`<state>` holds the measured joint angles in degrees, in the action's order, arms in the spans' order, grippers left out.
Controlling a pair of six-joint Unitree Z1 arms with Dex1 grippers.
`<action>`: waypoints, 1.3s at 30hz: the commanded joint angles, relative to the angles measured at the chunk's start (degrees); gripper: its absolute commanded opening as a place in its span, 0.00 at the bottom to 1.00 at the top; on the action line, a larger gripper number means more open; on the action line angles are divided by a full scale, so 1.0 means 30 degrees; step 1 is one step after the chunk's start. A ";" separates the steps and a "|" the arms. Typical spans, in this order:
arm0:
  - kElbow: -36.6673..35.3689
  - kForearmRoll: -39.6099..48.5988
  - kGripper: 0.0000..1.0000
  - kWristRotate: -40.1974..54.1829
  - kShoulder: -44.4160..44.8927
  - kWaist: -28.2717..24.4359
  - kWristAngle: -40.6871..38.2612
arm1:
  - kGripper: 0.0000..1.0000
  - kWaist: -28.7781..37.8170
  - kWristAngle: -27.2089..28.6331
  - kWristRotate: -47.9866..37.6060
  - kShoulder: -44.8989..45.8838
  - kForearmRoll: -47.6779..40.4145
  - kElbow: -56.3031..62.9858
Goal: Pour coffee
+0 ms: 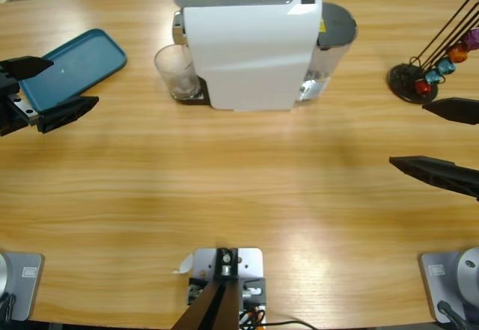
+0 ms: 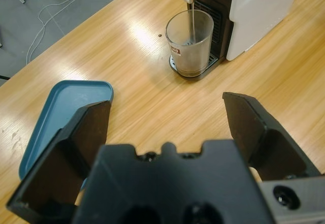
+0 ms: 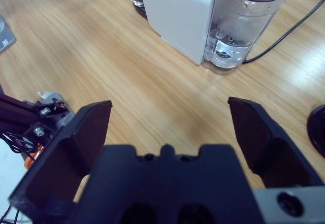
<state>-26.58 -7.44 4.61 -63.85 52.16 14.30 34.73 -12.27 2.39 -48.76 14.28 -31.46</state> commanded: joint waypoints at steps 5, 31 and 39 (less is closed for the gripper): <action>0.0675 -0.0391 0.95 -0.0218 -0.0867 0.0161 -0.0306 | 1.00 0.0144 0.0107 -0.0181 -0.0130 -0.0101 0.0749; -0.0896 -0.4845 0.95 -0.1132 -0.7060 -0.3396 -0.5322 | 1.00 0.0144 0.1659 -0.0269 -0.1202 -0.1009 0.1259; -0.2554 -0.6854 0.95 -0.1220 -1.0470 -0.4702 -0.7566 | 1.00 0.0144 0.1683 -0.0269 -0.1179 -0.1032 0.1259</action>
<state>-31.24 -23.71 1.61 -86.09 39.43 -3.74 34.73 -7.82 2.25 -51.40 11.84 -29.37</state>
